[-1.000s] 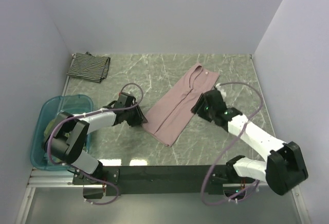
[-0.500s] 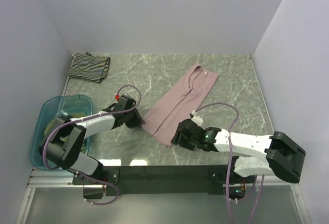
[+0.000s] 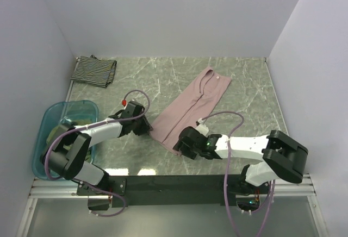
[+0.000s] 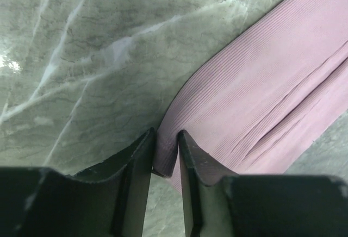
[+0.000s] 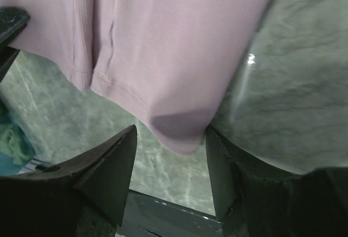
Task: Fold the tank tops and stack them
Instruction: Fold the tank top
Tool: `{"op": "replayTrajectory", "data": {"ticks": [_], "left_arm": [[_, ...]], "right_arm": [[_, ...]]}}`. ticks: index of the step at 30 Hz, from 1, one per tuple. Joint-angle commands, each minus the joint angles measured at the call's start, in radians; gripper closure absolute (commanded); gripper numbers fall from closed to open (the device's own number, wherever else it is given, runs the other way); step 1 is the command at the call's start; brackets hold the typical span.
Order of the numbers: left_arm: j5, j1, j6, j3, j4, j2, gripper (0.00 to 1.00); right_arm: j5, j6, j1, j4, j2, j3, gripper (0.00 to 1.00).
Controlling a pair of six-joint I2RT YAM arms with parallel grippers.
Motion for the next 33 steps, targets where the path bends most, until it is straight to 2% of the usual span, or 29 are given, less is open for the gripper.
{"op": "replayTrajectory", "data": {"ticks": [1, 5, 7, 9, 11, 14, 15, 17, 23, 28, 33], "left_arm": [[-0.127, -0.004, 0.03, -0.054, -0.105, 0.053, 0.67], [-0.135, -0.018, 0.03, -0.051, -0.096, 0.059, 0.72], [-0.135, -0.024, 0.033, -0.049, -0.094, 0.068, 0.75], [-0.132, -0.032, 0.034, -0.049, -0.089, 0.076, 0.8], [-0.129, -0.034, 0.036, -0.052, -0.085, 0.079, 0.84], [-0.117, -0.044, 0.034, -0.055, -0.08, 0.073, 0.9], [-0.114, -0.052, 0.034, -0.055, -0.08, 0.067, 0.96], [-0.106, -0.07, 0.03, -0.06, -0.092, 0.057, 0.99], [-0.085, -0.138, -0.015, -0.112, -0.134, -0.036, 0.99], [-0.084, -0.228, -0.13, -0.173, -0.198, -0.123, 0.99], [-0.104, -0.365, -0.271, -0.192, -0.293, -0.18, 0.99]], "right_arm": [[0.02, 0.033, 0.016, -0.012, 0.05, 0.018, 0.4], [0.019, 0.043, 0.02, -0.017, 0.067, 0.01, 0.45], [0.02, 0.037, 0.023, -0.02, 0.079, 0.01, 0.54], [0.022, 0.028, 0.023, -0.043, 0.09, 0.025, 0.59], [0.036, 0.008, 0.023, -0.06, 0.109, 0.041, 0.6], [0.039, -0.029, 0.022, -0.086, 0.129, 0.065, 0.69], [0.04, -0.05, 0.022, -0.096, 0.129, 0.073, 0.83], [0.036, -0.073, 0.019, -0.113, 0.122, 0.075, 1.0], [-0.004, -0.156, 0.013, -0.184, -0.002, 0.023, 1.0], [-0.067, -0.188, 0.022, -0.258, -0.116, -0.036, 1.0], [-0.101, -0.136, 0.118, -0.331, -0.229, -0.088, 1.0]]}}
